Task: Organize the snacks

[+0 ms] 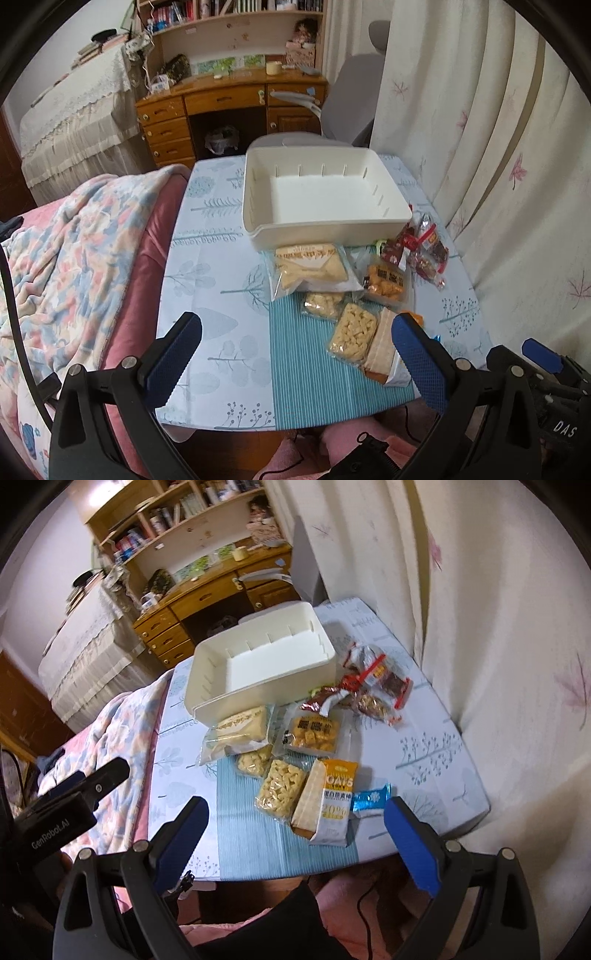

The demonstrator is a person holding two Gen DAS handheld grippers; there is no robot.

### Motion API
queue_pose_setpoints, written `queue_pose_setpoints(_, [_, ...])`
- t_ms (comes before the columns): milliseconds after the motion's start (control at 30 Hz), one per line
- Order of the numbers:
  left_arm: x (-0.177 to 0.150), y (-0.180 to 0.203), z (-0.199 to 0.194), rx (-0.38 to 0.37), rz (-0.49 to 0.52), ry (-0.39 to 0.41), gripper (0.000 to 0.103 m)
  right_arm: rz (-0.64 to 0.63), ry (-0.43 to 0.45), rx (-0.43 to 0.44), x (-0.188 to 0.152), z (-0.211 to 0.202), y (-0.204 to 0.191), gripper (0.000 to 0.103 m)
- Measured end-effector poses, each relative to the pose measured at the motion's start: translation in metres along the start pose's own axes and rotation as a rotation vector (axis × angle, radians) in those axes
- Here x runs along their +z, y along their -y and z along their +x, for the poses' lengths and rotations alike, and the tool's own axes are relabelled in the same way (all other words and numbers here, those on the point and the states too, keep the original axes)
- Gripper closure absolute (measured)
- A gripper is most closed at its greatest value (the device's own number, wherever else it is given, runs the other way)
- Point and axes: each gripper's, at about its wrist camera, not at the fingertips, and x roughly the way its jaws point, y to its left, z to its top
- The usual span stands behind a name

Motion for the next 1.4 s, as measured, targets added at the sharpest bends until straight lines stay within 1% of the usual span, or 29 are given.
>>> queue_pose_setpoints(67, [0.001, -0.003, 0.004, -0.008, -0.001, -0.011, 0.001, 0.032, -0.015, 0.001, -0.003, 0.005, 0.001, 0.006])
queue_pose_setpoints(167, [0.003, -0.010, 0.015, -0.034, -0.018, -0.049, 0.001, 0.063, -0.052, 0.015, -0.007, 0.013, 0.004, 0.007])
queue_pose_setpoints(267, [0.007, -0.019, 0.032, -0.073, -0.057, -0.107, 0.001, 0.106, -0.098, 0.032, -0.006, 0.025, 0.009, 0.007])
queue_pose_setpoints(467, [0.014, -0.032, 0.072, -0.113, -0.135, -0.204, 0.001, 0.172, -0.208, 0.062, 0.001, 0.060, 0.022, 0.007])
queue_pose_setpoints(633, [0.025, -0.039, 0.116, -0.164, -0.227, -0.300, 0.001, 0.257, -0.309, 0.076, 0.011, 0.092, 0.040, 0.007])
queue_pose_setpoints(733, [0.031, -0.042, 0.144, -0.198, -0.296, -0.360, 0.001, 0.284, -0.368, 0.062, 0.017, 0.112, 0.049, 0.012])
queue_pose_setpoints(833, [0.034, -0.045, 0.171, -0.238, -0.373, -0.409, 0.001, 0.322, -0.399, 0.051, 0.023, 0.129, 0.061, 0.013])
queue_pose_setpoints(933, [0.033, -0.046, 0.202, -0.253, -0.446, -0.473, 0.001, 0.357, -0.431, 0.034, 0.026, 0.147, 0.072, 0.014])
queue_pose_setpoints(1033, [0.028, -0.047, 0.230, -0.278, -0.523, -0.527, 0.001, 0.380, -0.485, 0.027, 0.025, 0.166, 0.079, 0.019])
queue_pose_setpoints(1167, [0.023, -0.045, 0.255, -0.303, -0.594, -0.563, 0.001, 0.414, -0.572, 0.043, 0.019, 0.189, 0.083, 0.021])
queue_pose_setpoints(1233, [0.022, -0.044, 0.268, -0.308, -0.629, -0.582, 0.001, 0.432, -0.612, 0.041, 0.016, 0.200, 0.086, 0.023])
queue_pose_setpoints(1300, [0.020, -0.045, 0.279, -0.319, -0.664, -0.597, 0.001, 0.450, -0.637, 0.038, 0.014, 0.208, 0.088, 0.029])
queue_pose_setpoints(1400, [0.019, -0.046, 0.290, -0.326, -0.715, -0.610, 0.001, 0.478, -0.666, 0.039, 0.011, 0.221, 0.092, 0.031])
